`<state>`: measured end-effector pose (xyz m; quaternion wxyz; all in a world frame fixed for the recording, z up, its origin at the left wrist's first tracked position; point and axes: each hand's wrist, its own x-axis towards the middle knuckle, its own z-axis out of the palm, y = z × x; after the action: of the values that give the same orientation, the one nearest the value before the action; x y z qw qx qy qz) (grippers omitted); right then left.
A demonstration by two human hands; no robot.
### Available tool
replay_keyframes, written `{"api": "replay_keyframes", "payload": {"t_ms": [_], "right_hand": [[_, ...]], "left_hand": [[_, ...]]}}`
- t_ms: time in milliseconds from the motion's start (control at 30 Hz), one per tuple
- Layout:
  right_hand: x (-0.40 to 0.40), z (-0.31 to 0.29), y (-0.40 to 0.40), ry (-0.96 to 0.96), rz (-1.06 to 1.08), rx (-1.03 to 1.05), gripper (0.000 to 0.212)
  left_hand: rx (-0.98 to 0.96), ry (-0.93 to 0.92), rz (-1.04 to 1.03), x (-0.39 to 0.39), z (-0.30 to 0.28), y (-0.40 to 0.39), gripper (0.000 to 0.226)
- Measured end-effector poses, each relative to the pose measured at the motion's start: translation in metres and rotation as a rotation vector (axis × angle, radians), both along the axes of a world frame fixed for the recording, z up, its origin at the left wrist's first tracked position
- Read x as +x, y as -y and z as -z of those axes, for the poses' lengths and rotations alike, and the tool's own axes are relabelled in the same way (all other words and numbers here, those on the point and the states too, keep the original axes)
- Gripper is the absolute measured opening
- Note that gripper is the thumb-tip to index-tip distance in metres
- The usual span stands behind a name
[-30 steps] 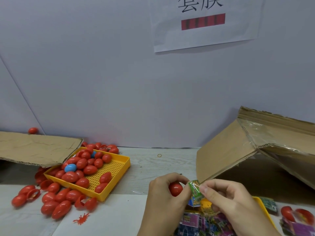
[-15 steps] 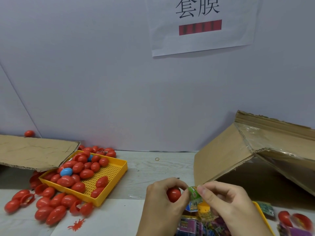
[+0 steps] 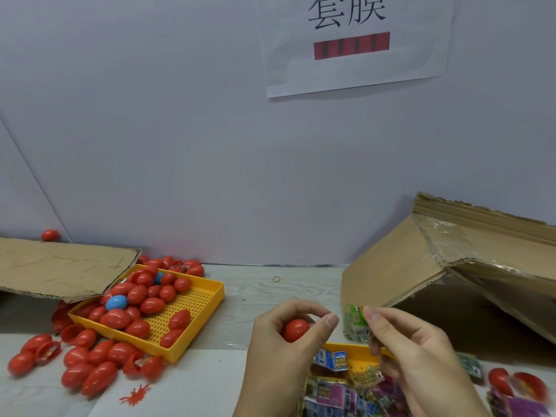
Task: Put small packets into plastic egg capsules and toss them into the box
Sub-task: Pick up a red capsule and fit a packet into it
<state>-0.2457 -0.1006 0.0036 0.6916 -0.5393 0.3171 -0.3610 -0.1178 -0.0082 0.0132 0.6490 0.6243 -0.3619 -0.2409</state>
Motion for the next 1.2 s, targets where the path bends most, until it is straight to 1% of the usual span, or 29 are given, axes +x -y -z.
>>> {"api": "replay_keyframes", "payload": {"t_ms": [100,200,267,333,500,633,733,833,900,967,1033,1100,1200], "right_hand": [[0.002,-0.002,-0.007,-0.116,0.089,-0.185,0.012],[0.007,-0.002,-0.014,-0.158,0.113,-0.276,0.013],[0.008,-0.001,-0.015,-0.172,0.13,-0.298,0.014],[0.007,0.0,-0.016,-0.165,0.135,-0.298,0.014],[0.006,-0.002,-0.016,-0.135,0.108,-0.29,0.014],[0.008,-0.005,-0.018,-0.154,0.112,-0.251,0.005],[0.009,-0.005,-0.018,-0.174,0.12,-0.214,0.004],[0.008,-0.005,-0.017,-0.193,0.094,-0.166,0.018],[0.007,-0.007,-0.017,-0.197,0.041,-0.132,0.02],[0.005,-0.009,-0.017,-0.174,0.011,-0.106,0.012],[0.004,-0.009,-0.017,-0.17,0.006,-0.136,0.013],[0.004,-0.006,-0.017,-0.18,0.016,-0.176,0.016],[0.006,-0.003,-0.015,-0.158,0.041,-0.164,0.018]], "left_hand": [[0.032,0.022,0.016,-0.004,0.003,0.001,0.028],[0.046,0.036,0.015,-0.005,0.006,0.003,0.028],[0.053,0.02,0.015,-0.003,0.007,0.003,0.021],[0.063,0.007,0.025,-0.002,0.006,0.003,0.012],[0.039,-0.048,0.062,-0.002,0.003,0.003,0.012],[0.003,-0.097,0.118,-0.001,0.002,0.003,0.021],[-0.012,-0.129,0.115,0.0,0.005,0.004,0.029],[-0.041,-0.167,0.101,0.003,0.006,0.005,0.034],[-0.048,-0.156,0.097,0.004,0.005,0.004,0.03],[-0.035,-0.138,0.087,0.005,0.004,0.003,0.021],[-0.007,-0.111,0.071,0.005,0.004,0.003,0.011],[0.005,-0.083,0.058,0.003,0.005,0.003,0.008],[0.018,-0.039,0.06,0.001,0.004,0.003,0.008]]}}
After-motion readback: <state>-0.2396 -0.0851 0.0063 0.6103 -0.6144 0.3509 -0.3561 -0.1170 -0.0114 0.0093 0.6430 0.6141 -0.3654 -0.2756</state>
